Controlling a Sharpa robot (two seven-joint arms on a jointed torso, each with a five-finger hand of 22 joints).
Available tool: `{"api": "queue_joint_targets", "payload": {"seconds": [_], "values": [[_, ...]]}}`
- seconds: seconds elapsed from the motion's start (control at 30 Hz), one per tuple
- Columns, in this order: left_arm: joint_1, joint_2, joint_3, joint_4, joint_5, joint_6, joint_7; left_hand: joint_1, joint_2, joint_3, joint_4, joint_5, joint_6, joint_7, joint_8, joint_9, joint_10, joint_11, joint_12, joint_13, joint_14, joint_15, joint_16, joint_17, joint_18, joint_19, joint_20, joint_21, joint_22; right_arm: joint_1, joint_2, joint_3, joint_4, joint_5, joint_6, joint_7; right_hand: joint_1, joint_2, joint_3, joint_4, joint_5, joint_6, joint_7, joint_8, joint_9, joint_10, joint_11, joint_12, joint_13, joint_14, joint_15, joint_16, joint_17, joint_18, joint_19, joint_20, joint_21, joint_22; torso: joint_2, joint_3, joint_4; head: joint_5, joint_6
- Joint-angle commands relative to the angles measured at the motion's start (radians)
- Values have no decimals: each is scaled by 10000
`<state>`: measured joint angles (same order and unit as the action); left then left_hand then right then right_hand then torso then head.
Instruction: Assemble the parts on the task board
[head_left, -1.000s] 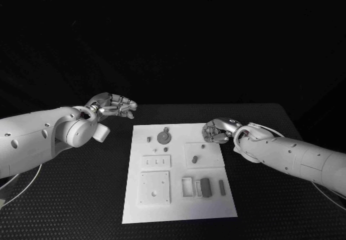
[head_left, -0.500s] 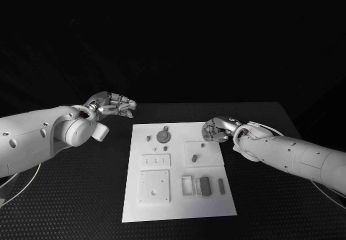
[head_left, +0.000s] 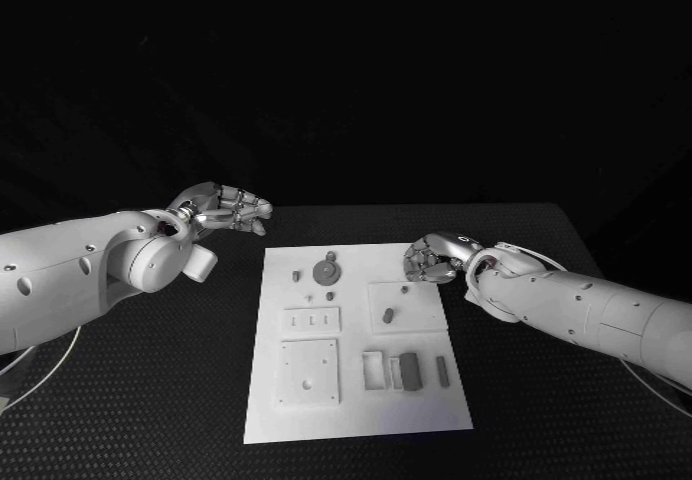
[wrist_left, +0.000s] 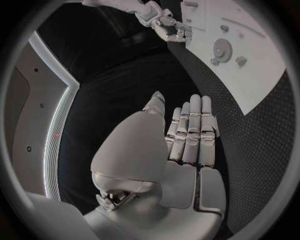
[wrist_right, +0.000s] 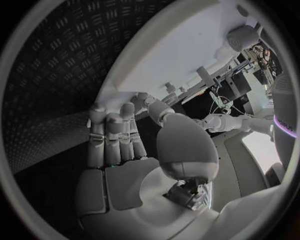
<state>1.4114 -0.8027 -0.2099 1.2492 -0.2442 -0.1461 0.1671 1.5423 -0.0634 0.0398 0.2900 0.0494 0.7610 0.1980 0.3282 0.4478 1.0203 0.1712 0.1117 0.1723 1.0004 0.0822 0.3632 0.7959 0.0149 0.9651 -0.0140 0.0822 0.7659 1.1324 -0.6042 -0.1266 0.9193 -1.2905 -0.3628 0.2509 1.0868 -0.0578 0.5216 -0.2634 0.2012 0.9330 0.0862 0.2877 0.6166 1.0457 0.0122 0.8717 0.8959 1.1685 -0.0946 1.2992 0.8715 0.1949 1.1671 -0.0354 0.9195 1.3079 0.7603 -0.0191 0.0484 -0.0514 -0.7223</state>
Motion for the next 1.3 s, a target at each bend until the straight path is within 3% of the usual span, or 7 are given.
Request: {"api": "queue_joint_targets", "payload": {"seconds": [0.03,0.47,0.73,1.03,1.2,1.23,1.3], "values": [[9,5,10,24,-83,173,-2,-39,-2,3,4,11,0,63,-30,15,59,-10,-36,12,68,30,-61,11,26,90,-6,-58,10,-5,2,-1,46,286,98,26,-18,81,29,39,29,384,285,82,38,4,-71,69,-17,22,-71,61,17,669,-2,-50,72,210,-2,2,6,-2,9],[9,-5,11,59,-1109,-172,-839,-381,252,128,20,16,543,-136,233,134,1021,-452,434,340,246,-36,-85,145,18,151,-52,-72,89,50,-62,118,150,437,-95,-139,-123,133,14,99,25,414,261,96,97,19,-96,82,-36,19,-98,77,21,669,-1,-50,100,207,-13,-4,-9,61,71],[9,114,18,2,-1753,-360,-1392,-540,323,313,22,13,1066,-349,376,172,1528,-676,566,536,615,-218,100,400,-10,393,-217,48,245,612,-101,181,519,284,-38,-332,-182,180,17,152,29,406,259,88,116,17,-99,81,-48,16,-101,79,20,669,-4,-51,106,204,-33,-28,-21,15,290],[7,712,-56,80,-2470,-1801,-3161,-669,168,337,15,33,1816,-649,502,246,2274,-1064,1021,1091,1143,-601,864,1045,9,1040,-600,487,743,1271,-167,208,1673,106,848,-1109,-216,180,16,173,29,402,256,83,134,17,-102,80,-58,15,-104,83,20,669,-5,-55,112,202,-248,-90,-74,85,432],[5,963,-177,280,-2947,-2074,-3902,-1994,-309,-36,4,0,2216,-801,627,420,2641,-1332,1738,1653,1383,-855,1803,1598,28,1502,-864,961,1268,1286,-21,207,2186,308,1019,-1153,-261,117,-6,171,24,379,260,66,144,16,-99,81,-66,8,-103,81,18,669,-12,-59,114,199,-388,-126,-82,182,523],[5,982,-209,313,-2948,-1983,-3990,-2603,-560,114,-7,143,2282,-923,706,623,2532,-1504,2298,2142,1241,-1043,2542,2043,109,1575,-1098,1277,1706,1286,32,207,2269,304,1081,-1185,-262,116,-7,171,24,378,260,65,145,16,-99,82,-66,8,-103,81,18,669,-12,-59,114,199,-411,-126,-79,215,540],[5,988,-227,379,-3049,-1801,-4109,-3134,-542,468,-50,98,2193,-892,743,983,2120,-1536,3120,2951,1111,-1208,3436,2331,55,1589,-1216,1727,2385,1286,85,207,2414,296,1221,-1221,-263,114,-7,170,24,377,260,64,145,16,-99,82,-67,8,-103,81,18,669,-12,-60,114,199,-443,-120,-86,276,551]]}}
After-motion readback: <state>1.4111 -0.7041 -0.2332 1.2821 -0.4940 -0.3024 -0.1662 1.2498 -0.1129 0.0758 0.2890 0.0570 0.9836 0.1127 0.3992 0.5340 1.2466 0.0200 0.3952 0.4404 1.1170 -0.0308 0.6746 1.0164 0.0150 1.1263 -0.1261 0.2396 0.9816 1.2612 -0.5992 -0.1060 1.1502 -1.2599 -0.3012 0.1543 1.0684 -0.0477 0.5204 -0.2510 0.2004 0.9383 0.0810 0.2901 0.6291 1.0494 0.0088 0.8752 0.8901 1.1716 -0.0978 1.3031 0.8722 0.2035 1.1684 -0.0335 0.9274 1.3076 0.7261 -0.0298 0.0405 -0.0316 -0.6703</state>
